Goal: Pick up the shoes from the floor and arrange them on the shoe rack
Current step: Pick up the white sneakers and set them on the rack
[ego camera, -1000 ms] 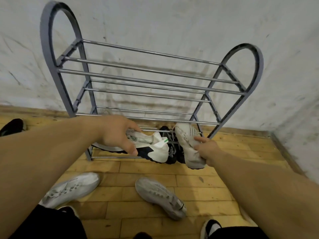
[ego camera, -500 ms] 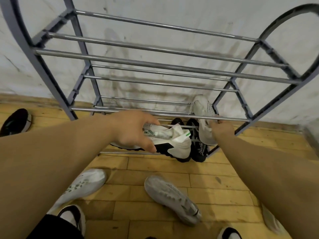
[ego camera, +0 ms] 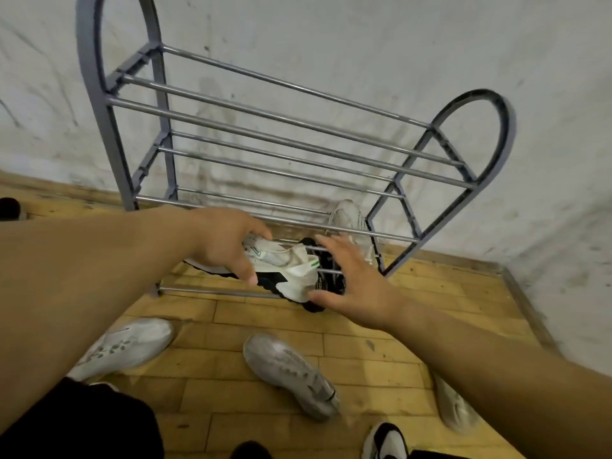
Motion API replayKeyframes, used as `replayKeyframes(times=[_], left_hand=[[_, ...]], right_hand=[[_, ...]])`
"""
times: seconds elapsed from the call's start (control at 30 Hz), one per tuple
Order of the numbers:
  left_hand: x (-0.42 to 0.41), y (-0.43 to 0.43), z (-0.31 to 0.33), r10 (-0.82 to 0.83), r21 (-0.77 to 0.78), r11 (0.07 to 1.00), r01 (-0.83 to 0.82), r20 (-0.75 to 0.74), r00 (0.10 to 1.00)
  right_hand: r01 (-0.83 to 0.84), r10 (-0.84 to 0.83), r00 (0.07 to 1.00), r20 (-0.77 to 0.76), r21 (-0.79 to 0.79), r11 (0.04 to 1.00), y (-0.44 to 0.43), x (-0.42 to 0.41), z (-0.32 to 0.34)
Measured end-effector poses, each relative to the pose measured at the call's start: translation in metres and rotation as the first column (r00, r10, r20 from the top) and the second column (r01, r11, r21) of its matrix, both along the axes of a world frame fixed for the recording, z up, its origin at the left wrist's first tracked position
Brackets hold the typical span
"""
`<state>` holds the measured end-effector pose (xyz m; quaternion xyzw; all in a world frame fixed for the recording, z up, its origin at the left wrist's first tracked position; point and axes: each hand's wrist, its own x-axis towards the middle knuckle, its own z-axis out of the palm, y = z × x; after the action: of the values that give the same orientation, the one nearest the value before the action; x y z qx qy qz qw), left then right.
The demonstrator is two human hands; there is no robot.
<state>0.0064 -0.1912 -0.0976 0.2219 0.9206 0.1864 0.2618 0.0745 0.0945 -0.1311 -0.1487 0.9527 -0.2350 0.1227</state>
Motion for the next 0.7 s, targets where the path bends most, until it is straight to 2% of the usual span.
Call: replayKeyframes(times=[0.1, 0.23, 0.3, 0.4, 0.5, 0.6, 0.7], left_hand=[[0.009, -0.002, 0.010, -0.027, 0.050, 0.998, 0.027, 0.002, 1.000], [0.015, -0.006, 0.023, -0.005, 0.167, 0.986, 0.003, 0.010, 1.000], [0.014, -0.012, 0.024, 0.013, 0.164, 0.986, -0.015, 0.011, 1.000], [0.011, -0.018, 0.019, -0.011, 0.079, 0.997, 0.010, 0.001, 1.000], [0.006, -0.015, 0.016, -0.039, -0.035, 0.999, 0.038, -0.027, 0.999], [-0.001, -0.015, 0.012, -0.037, -0.110, 0.994, 0.028, -0.082, 0.996], [-0.006, -0.015, 0.004, -0.018, -0.173, 0.985, -0.008, -0.149, 0.989]], right_hand=[[-0.108, 0.109, 0.993, 0.041, -0.024, 0.994, -0.019, 0.012, 0.009], [-0.098, 0.096, 0.995, -0.023, -0.112, 0.989, -0.029, 0.011, 0.008], [-0.101, 0.097, 0.995, -0.032, -0.132, 0.986, -0.031, 0.009, 0.012], [-0.085, 0.091, 0.995, 0.031, -0.151, 0.985, -0.035, 0.007, 0.007], [0.008, -0.001, 0.996, 0.090, -0.071, 0.997, -0.030, 0.007, -0.020], [0.158, -0.162, 0.984, 0.075, 0.056, 0.986, -0.015, 0.008, -0.054], [0.358, -0.358, 0.934, 0.008, 0.022, 0.933, -0.005, 0.002, -0.080]])
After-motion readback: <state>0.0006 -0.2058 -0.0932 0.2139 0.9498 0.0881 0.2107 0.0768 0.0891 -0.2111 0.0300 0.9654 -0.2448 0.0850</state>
